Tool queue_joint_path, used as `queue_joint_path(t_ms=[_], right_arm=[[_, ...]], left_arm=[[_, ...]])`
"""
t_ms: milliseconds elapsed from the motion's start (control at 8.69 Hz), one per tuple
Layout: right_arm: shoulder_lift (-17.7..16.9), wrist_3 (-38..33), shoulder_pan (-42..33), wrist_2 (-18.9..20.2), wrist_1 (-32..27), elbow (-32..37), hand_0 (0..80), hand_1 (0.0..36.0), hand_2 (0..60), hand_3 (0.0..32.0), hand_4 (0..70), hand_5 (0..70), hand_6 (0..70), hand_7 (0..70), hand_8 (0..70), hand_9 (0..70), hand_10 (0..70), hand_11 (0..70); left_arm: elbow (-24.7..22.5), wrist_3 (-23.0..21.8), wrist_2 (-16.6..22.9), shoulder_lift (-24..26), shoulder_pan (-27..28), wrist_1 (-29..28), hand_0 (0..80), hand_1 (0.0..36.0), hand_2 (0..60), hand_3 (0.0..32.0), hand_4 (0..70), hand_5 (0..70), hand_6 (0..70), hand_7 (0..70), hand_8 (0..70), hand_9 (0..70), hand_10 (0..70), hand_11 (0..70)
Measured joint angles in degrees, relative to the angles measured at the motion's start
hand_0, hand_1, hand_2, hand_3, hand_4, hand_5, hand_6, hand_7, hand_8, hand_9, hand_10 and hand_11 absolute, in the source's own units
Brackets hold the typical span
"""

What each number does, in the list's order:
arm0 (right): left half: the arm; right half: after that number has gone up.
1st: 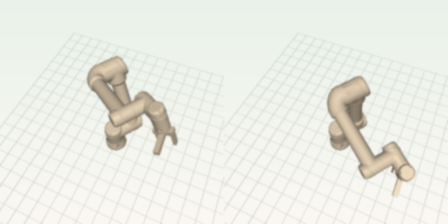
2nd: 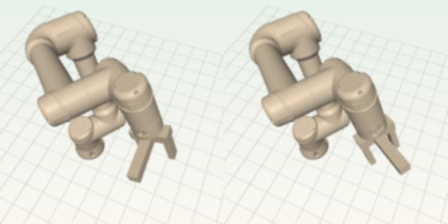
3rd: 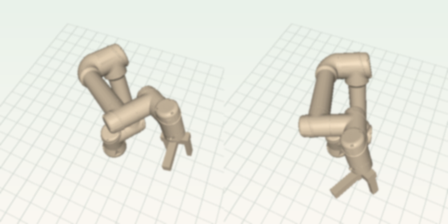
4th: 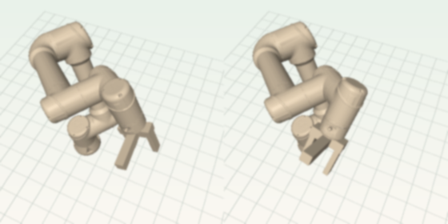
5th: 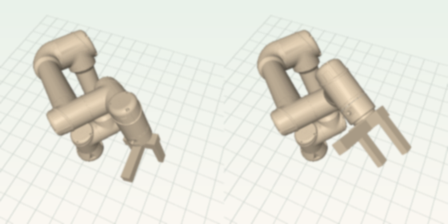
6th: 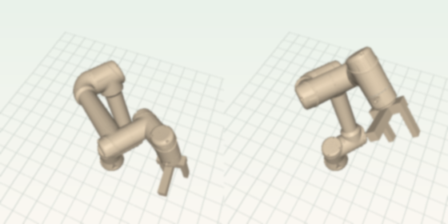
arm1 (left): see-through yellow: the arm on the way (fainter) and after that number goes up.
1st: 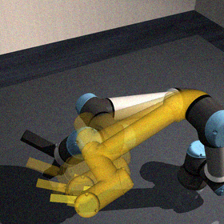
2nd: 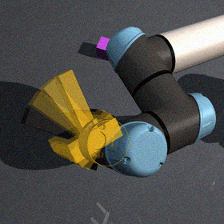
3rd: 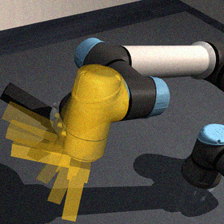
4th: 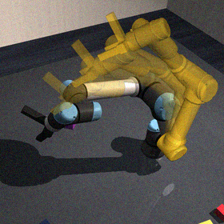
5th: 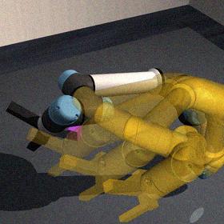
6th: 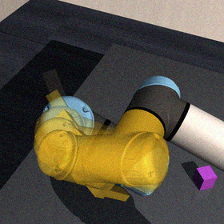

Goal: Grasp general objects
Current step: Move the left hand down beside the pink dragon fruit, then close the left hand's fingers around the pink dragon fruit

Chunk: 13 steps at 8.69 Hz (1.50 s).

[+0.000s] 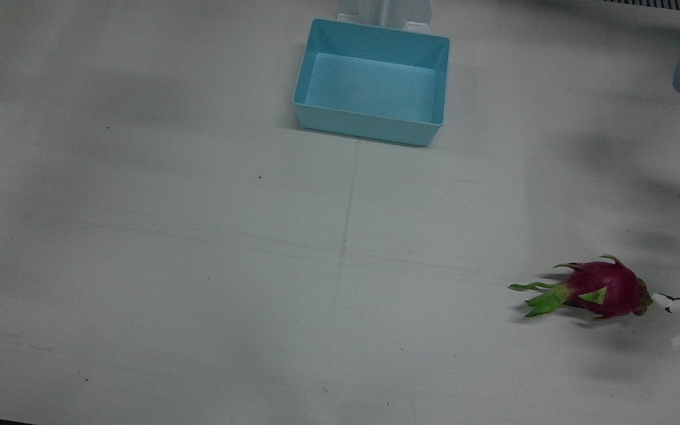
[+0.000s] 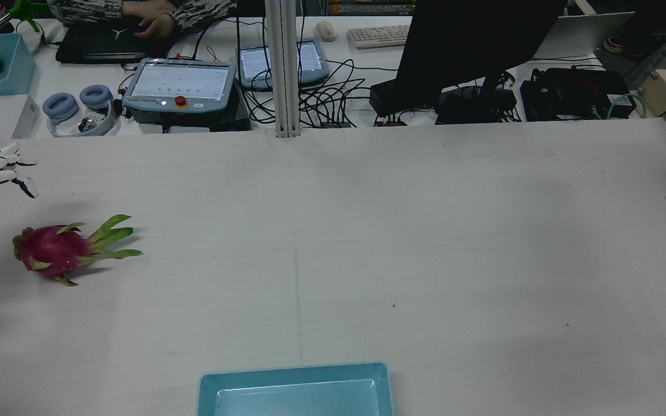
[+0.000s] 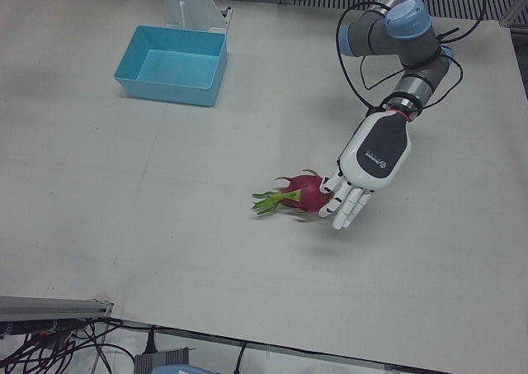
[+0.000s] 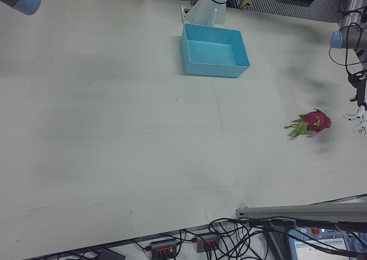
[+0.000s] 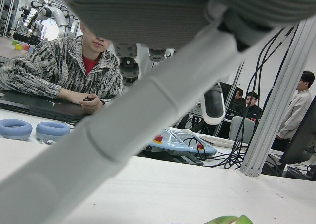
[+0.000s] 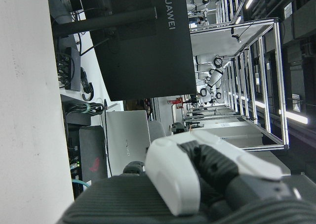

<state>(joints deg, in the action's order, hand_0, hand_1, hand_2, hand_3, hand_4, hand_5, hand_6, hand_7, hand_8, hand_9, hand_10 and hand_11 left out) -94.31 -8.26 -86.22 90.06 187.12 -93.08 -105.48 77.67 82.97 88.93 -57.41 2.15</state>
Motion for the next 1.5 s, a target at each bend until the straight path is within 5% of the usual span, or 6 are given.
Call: queue_joint_path(t_ms=[115, 460, 575, 805, 1496], right_arm=[[0.0, 0.0, 0.0, 0.0, 0.0, 0.0, 0.0, 0.0, 0.0, 0.0, 0.0, 0.0, 0.0, 0.0, 0.0, 0.0, 0.0, 0.0], [0.0, 0.0, 0.0, 0.0, 0.0, 0.0, 0.0, 0.0, 0.0, 0.0, 0.0, 0.0, 0.0, 0.0, 0.0, 0.0, 0.0, 0.0], [0.0, 0.0, 0.0, 0.0, 0.0, 0.0, 0.0, 0.0, 0.0, 0.0, 0.0, 0.0, 0.0, 0.0, 0.0, 0.0, 0.0, 0.0], [0.0, 0.0, 0.0, 0.0, 0.0, 0.0, 0.0, 0.0, 0.0, 0.0, 0.0, 0.0, 0.0, 0.0, 0.0, 0.0, 0.0, 0.0], [0.0, 0.0, 0.0, 0.0, 0.0, 0.0, 0.0, 0.0, 0.0, 0.0, 0.0, 0.0, 0.0, 0.0, 0.0, 0.0, 0.0, 0.0]], left_arm=[[0.1, 0.1, -1.8, 0.5, 1.9, 0.5, 80.0, 36.0, 60.0, 5.4, 0.0, 3.3, 0.0, 28.6, 0.0, 4.3, 0.0, 0.0], [1.6, 0.4, -7.0, 1.4, 6.9, 1.0, 80.0, 36.0, 60.0, 5.6, 0.0, 3.0, 0.0, 28.9, 0.0, 4.3, 0.0, 0.0], [3.1, 0.4, -8.1, 2.5, 7.9, 1.0, 80.0, 36.0, 60.0, 3.4, 0.0, 13.9, 0.0, 29.4, 0.0, 4.4, 0.0, 0.0], [5.3, 1.0, -9.8, 4.0, 9.1, 1.0, 80.0, 36.0, 60.0, 2.2, 0.0, 20.8, 0.0, 31.8, 0.0, 4.9, 0.0, 0.0], [6.2, 2.9, -12.3, 5.4, 13.0, 2.9, 80.0, 36.0, 60.0, 1.8, 0.0, 23.9, 0.0, 33.5, 0.0, 5.3, 0.0, 0.0]])
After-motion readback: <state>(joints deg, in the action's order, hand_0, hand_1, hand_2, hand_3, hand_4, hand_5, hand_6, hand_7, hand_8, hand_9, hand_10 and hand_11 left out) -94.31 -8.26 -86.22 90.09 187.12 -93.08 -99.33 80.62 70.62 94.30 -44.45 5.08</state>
